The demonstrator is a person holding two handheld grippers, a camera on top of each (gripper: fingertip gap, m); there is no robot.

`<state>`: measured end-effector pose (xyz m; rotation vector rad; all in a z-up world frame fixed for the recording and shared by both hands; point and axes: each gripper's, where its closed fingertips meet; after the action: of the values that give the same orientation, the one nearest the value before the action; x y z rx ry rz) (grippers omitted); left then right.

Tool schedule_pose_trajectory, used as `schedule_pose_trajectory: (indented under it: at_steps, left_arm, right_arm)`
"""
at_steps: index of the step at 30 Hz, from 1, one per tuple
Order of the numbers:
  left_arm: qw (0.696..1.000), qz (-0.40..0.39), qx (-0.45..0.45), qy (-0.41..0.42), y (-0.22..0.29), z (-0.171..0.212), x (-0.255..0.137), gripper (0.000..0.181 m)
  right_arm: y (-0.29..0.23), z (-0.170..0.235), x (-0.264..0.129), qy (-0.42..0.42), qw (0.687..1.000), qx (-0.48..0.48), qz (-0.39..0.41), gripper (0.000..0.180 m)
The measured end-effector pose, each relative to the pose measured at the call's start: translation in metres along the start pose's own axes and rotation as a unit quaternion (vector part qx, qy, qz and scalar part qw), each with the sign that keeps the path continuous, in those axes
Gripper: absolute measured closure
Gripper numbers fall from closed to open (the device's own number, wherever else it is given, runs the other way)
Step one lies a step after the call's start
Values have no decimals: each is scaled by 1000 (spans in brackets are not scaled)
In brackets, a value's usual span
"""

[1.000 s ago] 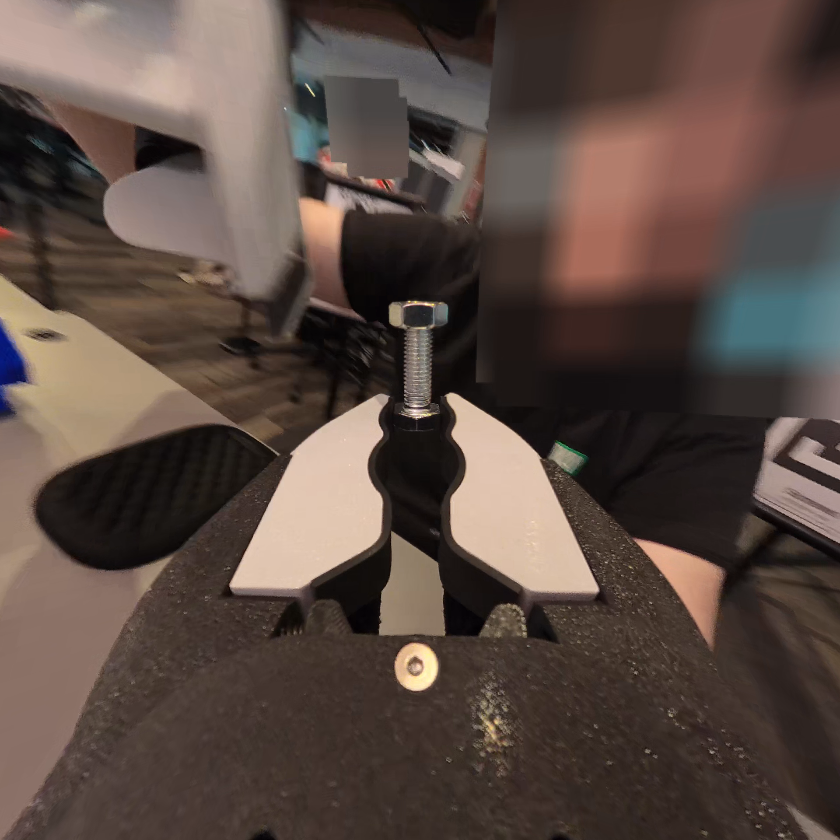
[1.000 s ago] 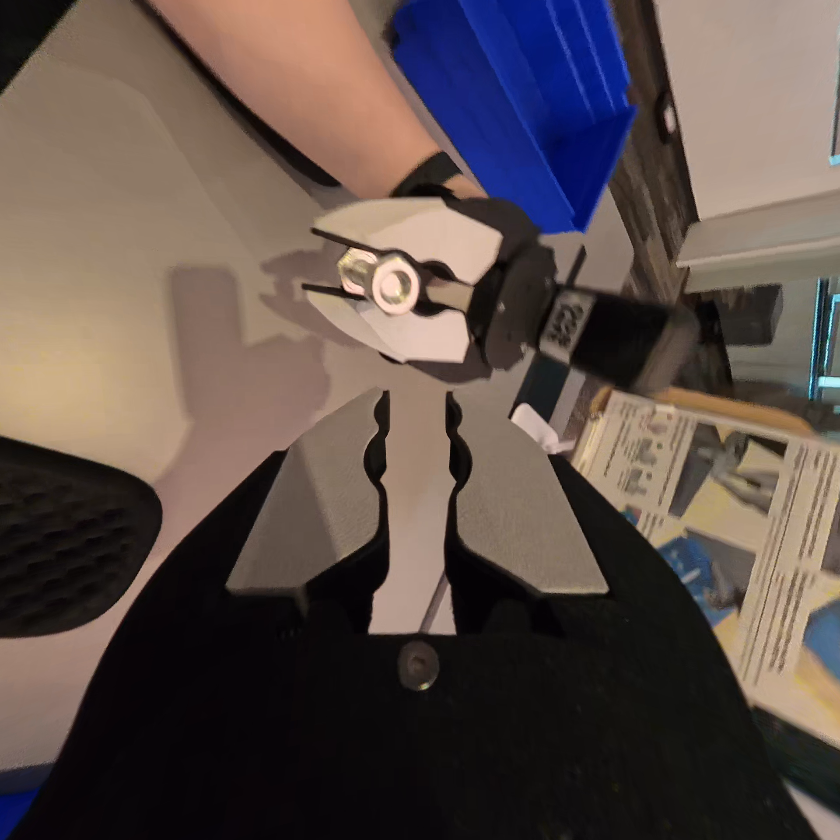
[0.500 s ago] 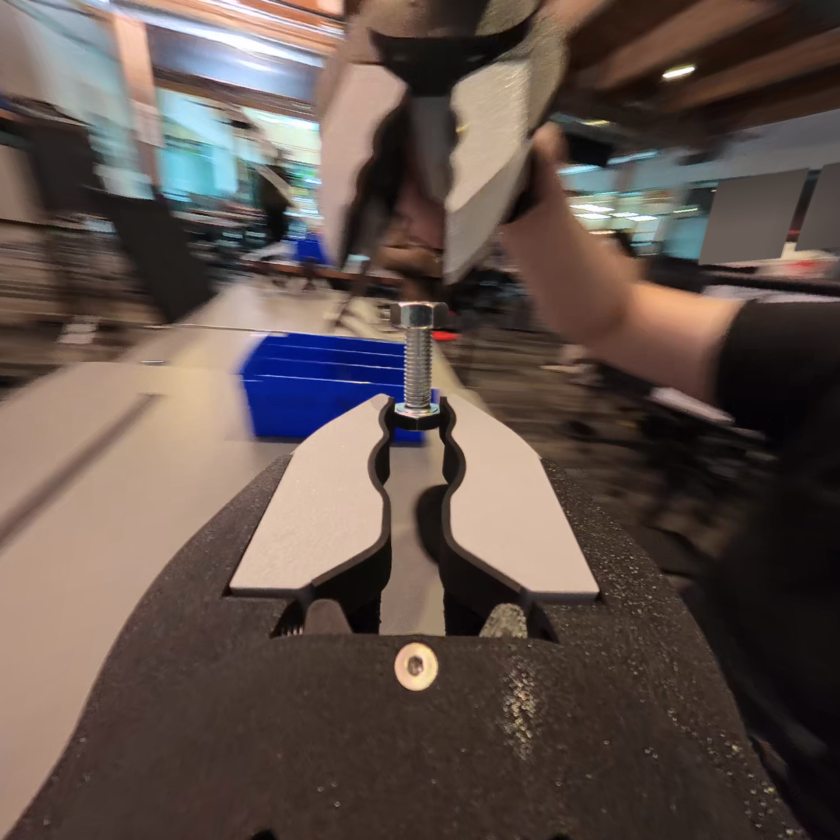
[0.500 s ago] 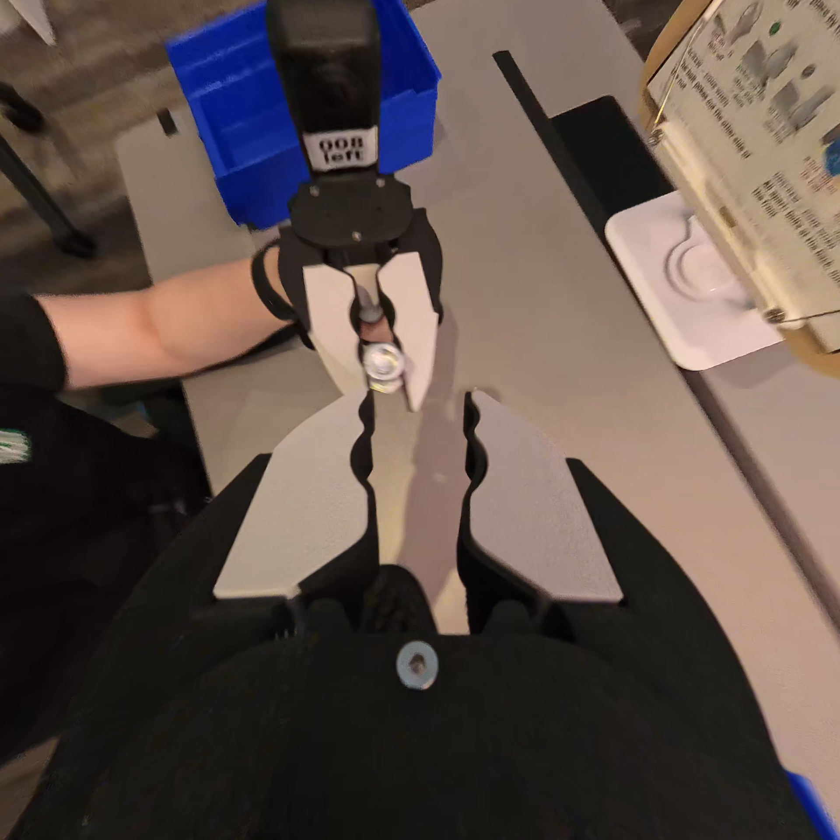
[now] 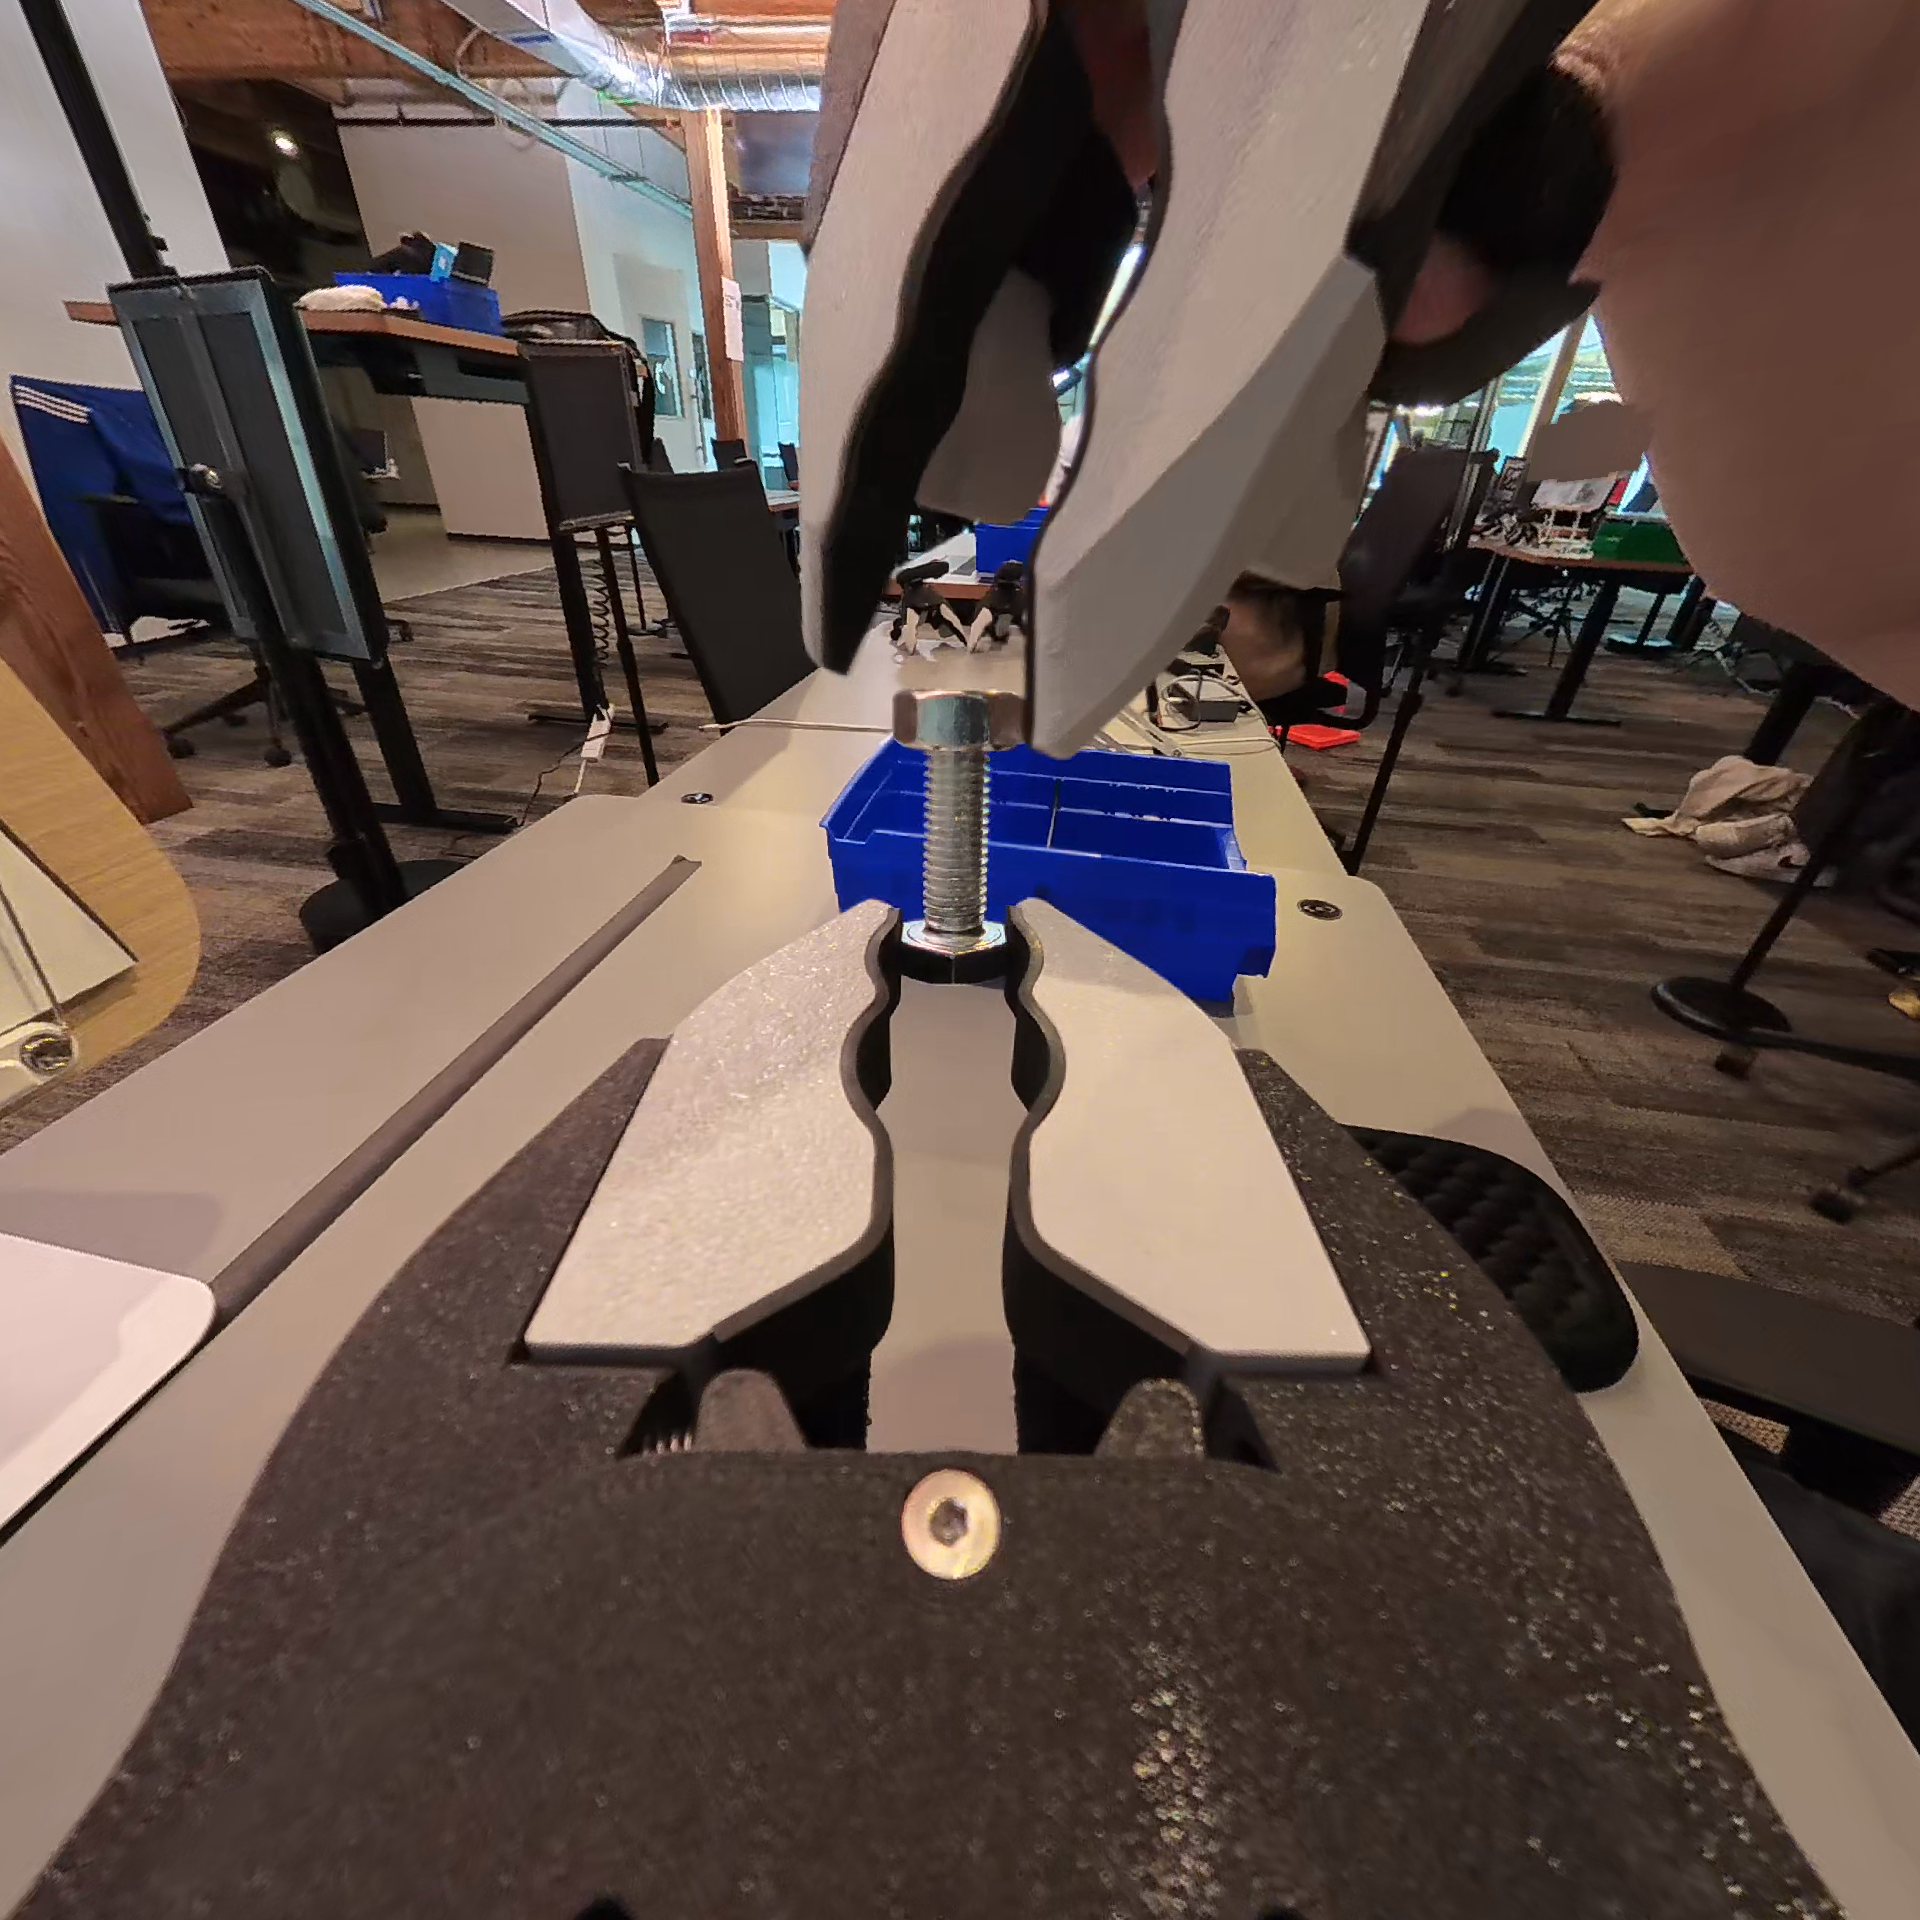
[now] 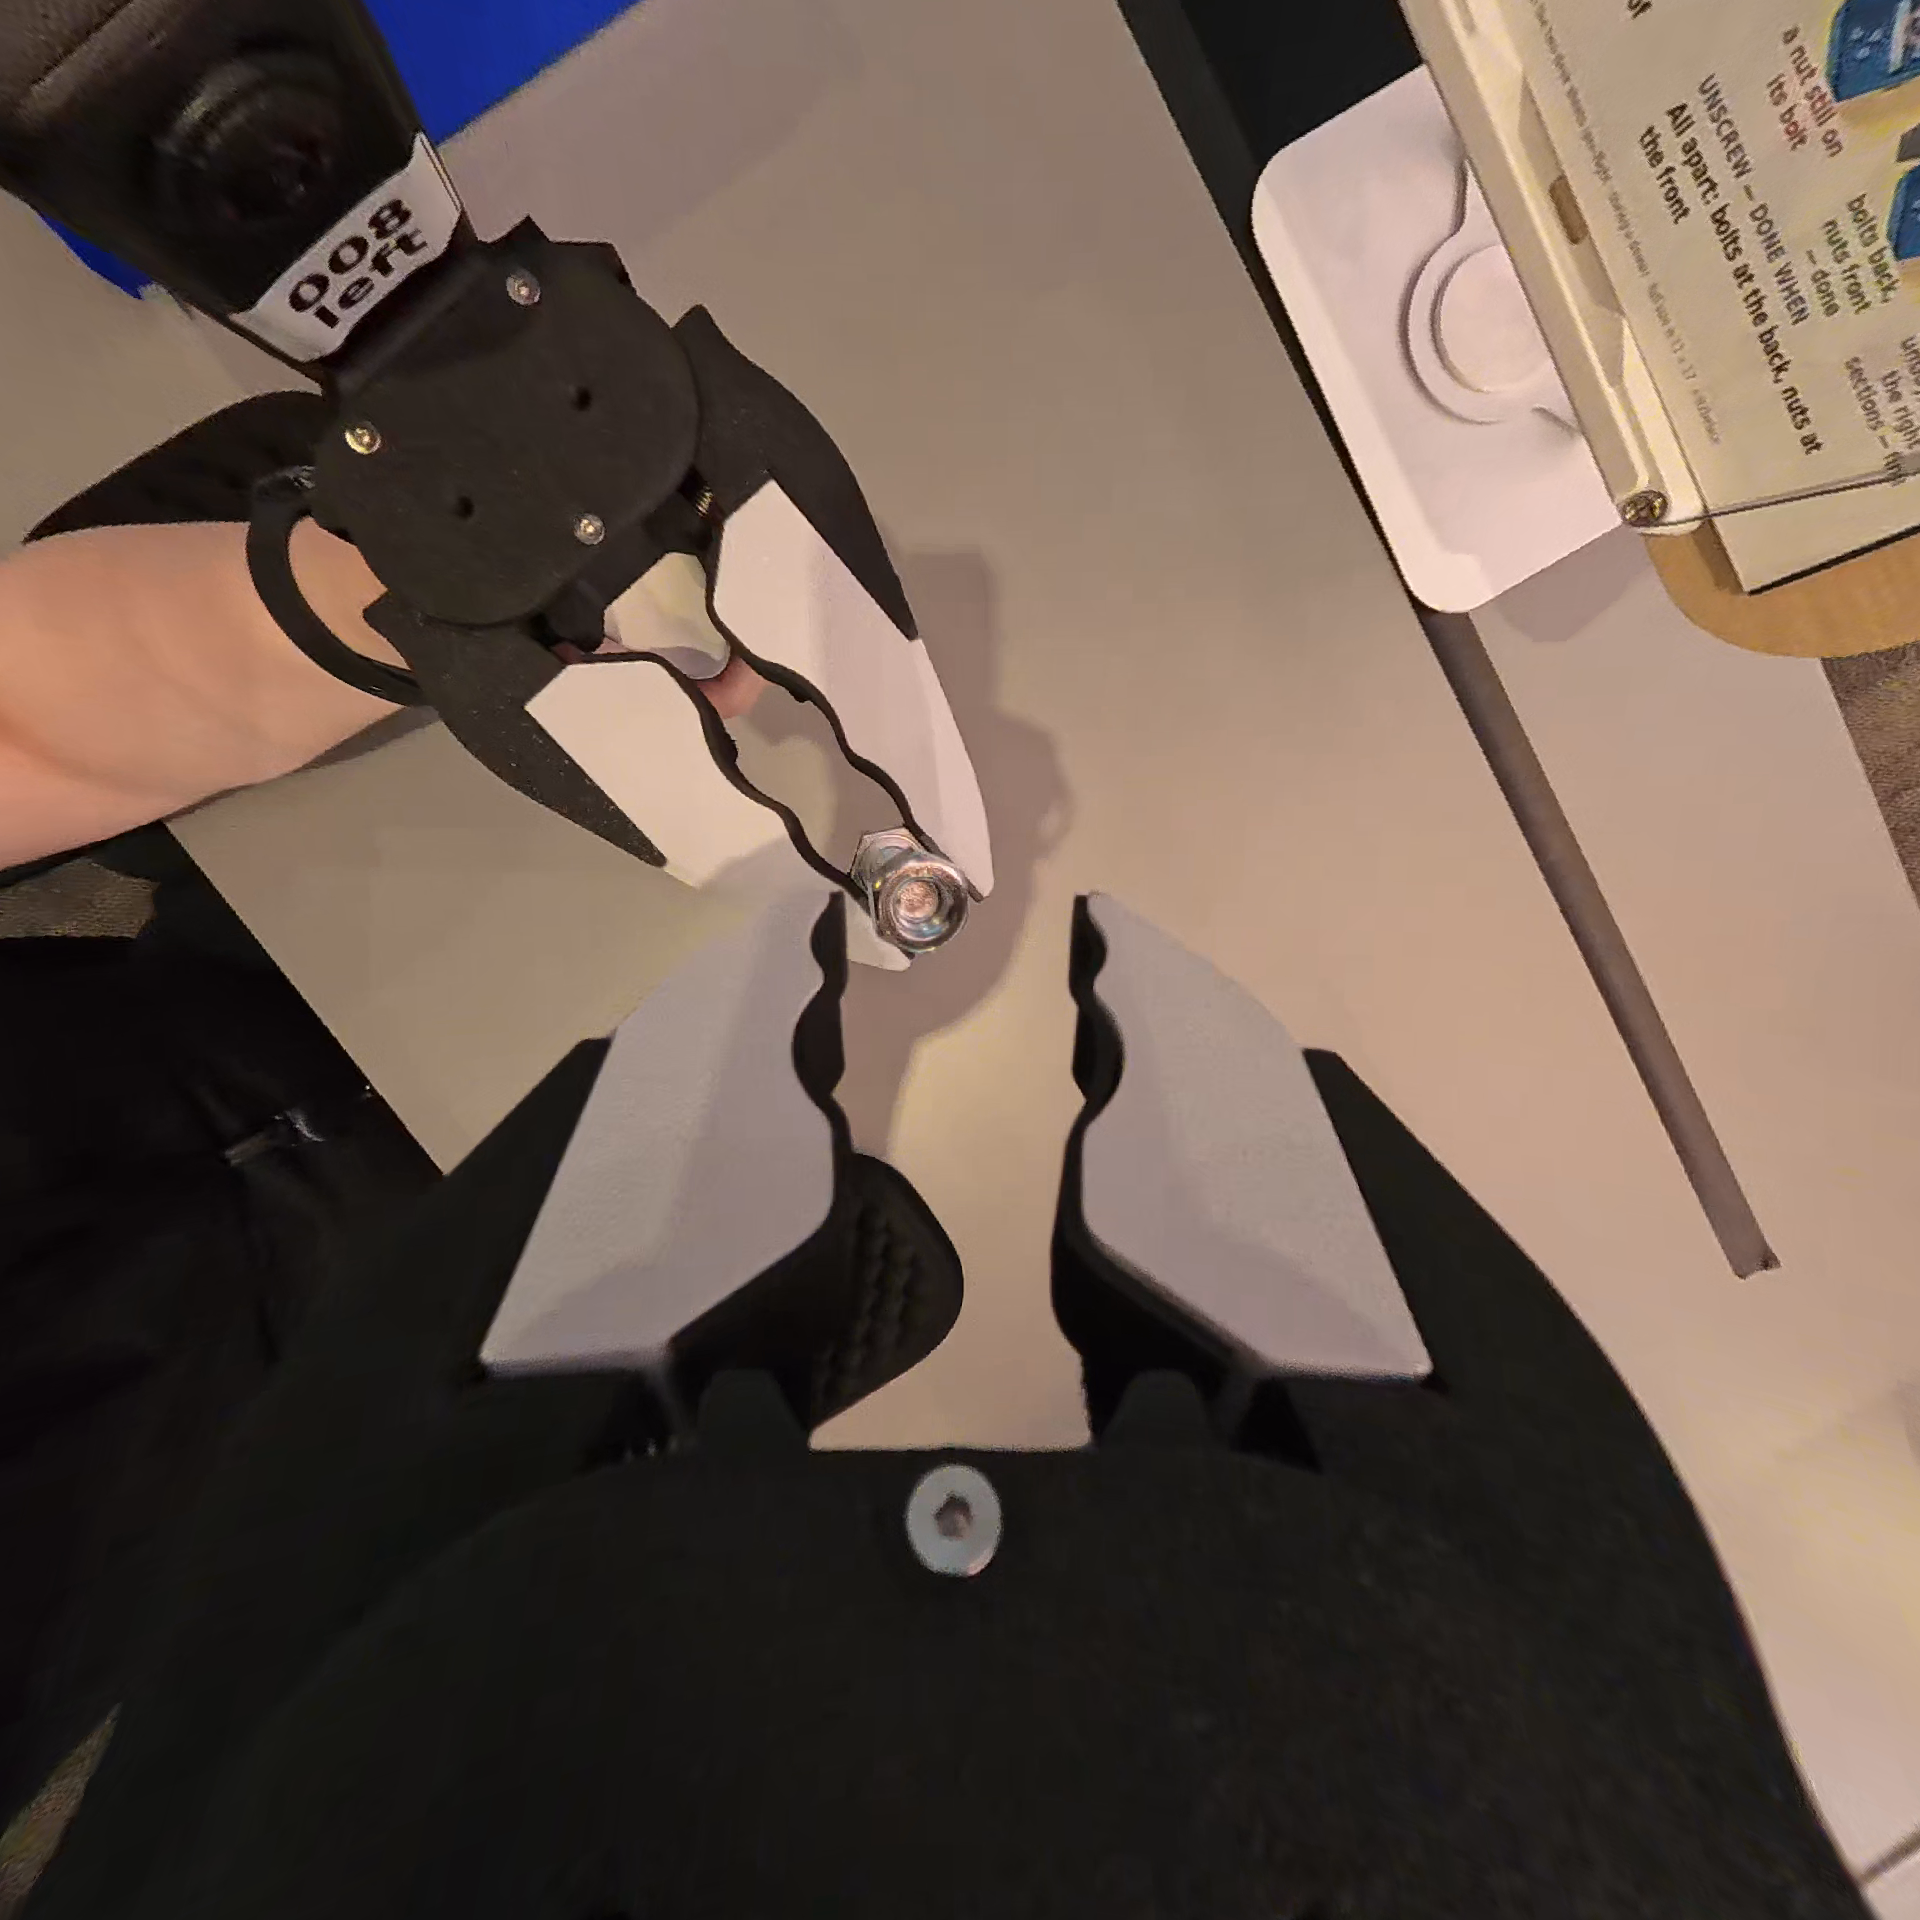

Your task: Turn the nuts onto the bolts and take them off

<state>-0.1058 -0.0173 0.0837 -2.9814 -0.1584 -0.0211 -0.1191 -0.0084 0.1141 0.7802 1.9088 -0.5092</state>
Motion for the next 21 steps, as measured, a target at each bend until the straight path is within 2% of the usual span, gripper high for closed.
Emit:
schedule_pose_trajectory:
  at_steps: [2,5,11,14,16,21]
  left_arm:
    - [1000,1,1,1,1,-2,-1,163]
    - [1000,-1,2,4,1,-4,-3,163]
    - [1000,25,3,-3,9,-4,-5,163]
    - [992,116,-41,-4,29,-7,-12,162]
    - [976,203,-78,2,48,-12,-21,162]
    - [921,373,-110,-6,97,-15,-39,162]
  right_arm:
    - [-4,-1,0,-2,1000,-3,-10,151]
    - [-7,0,1,-3,1000,-5,-25,160]
    - [-12,4,-2,-11,998,-25,-48,162]
    - [-23,12,-6,-22,992,-100,-75,162]
    - [-37,18,-10,-12,981,-172,-93,162]
    - [-75,44,-17,27,919,-375,-118,162]
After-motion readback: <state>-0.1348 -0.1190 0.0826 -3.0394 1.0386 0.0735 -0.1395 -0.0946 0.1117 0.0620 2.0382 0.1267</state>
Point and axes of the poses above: each gripper's, where its closed fingertips meet, x out along the fingers, z out of its underside, y = z × x across the jaws, and after that the axes turned 11 degrees about x, right-handed
